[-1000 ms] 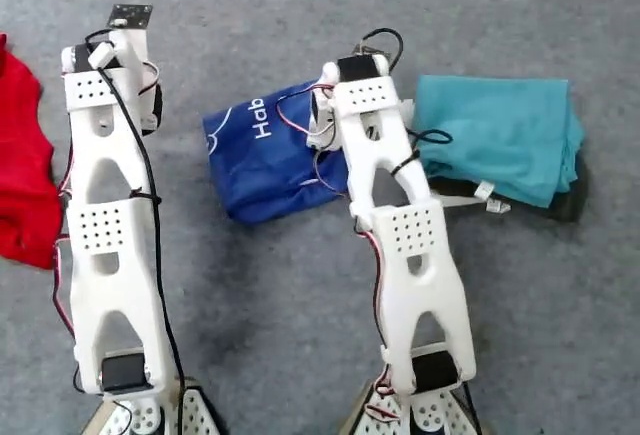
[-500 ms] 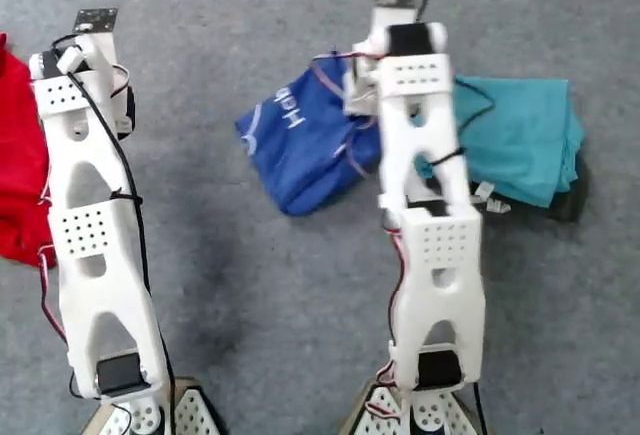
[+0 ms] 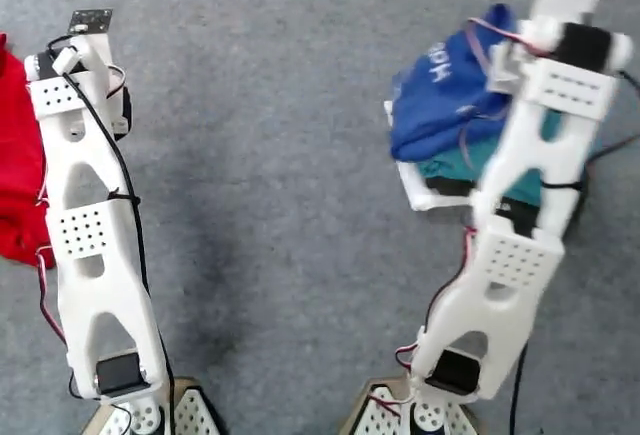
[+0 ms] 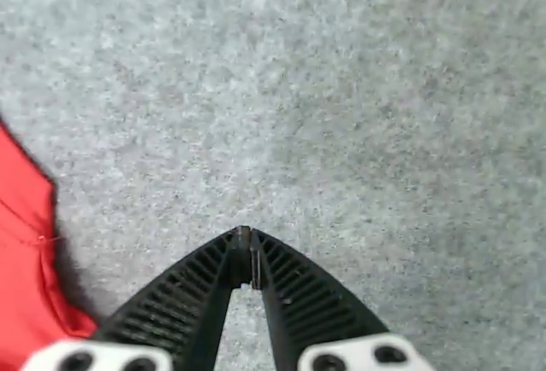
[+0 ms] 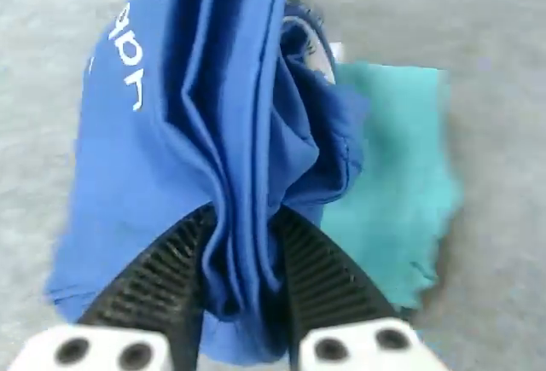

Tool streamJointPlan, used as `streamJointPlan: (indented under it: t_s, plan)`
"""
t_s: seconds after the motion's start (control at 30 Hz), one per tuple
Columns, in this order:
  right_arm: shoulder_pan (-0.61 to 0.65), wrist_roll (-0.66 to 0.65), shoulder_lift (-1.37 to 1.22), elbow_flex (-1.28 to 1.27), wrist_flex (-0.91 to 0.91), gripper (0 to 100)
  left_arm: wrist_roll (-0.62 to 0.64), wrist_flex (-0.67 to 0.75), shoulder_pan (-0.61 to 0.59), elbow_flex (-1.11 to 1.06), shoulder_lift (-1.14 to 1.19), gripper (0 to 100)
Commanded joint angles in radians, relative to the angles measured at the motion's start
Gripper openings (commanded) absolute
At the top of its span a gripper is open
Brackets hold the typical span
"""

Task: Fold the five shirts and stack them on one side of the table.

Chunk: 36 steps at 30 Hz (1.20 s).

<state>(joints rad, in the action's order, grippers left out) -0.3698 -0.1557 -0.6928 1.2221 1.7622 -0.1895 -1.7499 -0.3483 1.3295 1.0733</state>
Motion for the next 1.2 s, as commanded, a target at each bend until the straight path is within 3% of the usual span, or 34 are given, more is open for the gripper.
streamJointPlan:
  t_s: [0.0, 0.4, 0.5, 0.63, 0.73, 0.9, 1.03, 1.17]
  plan:
    - [-0.091, -0.034, 0.068, 0.018, 0.000, 1.3, -0.005, -0.011, 0.001, -0.002, -0.026, 3]
    - [-0.166, -0.187, 0.070, -0.209, 0.002, 1.9, -0.008, -0.011, -0.001, -0.002, -0.026, 3]
    - [-0.176, -0.180, 0.073, -0.223, 0.000, 12.5, -0.008, -0.011, -0.012, -0.002, -0.029, 4]
    - [-0.184, -0.195, 0.102, -0.205, 0.003, 34.5, -0.008, -0.011, -0.053, -0.002, -0.037, 13]
    - [-0.175, -0.199, 0.156, -0.180, -0.002, 40.4, -0.008, -0.011, -0.096, 0.004, -0.038, 17]
    - [-0.084, -0.163, 0.200, -0.102, -0.003, 31.5, -0.008, -0.011, -0.185, 0.007, -0.038, 14]
    - [0.006, -0.040, 0.185, -0.137, -0.037, 1.6, -0.008, -0.011, -0.272, 0.007, -0.060, 7]
    - [0.020, 0.021, 0.117, -0.193, -0.066, 7.5, -0.063, -0.011, -0.372, -0.001, -0.127, 3]
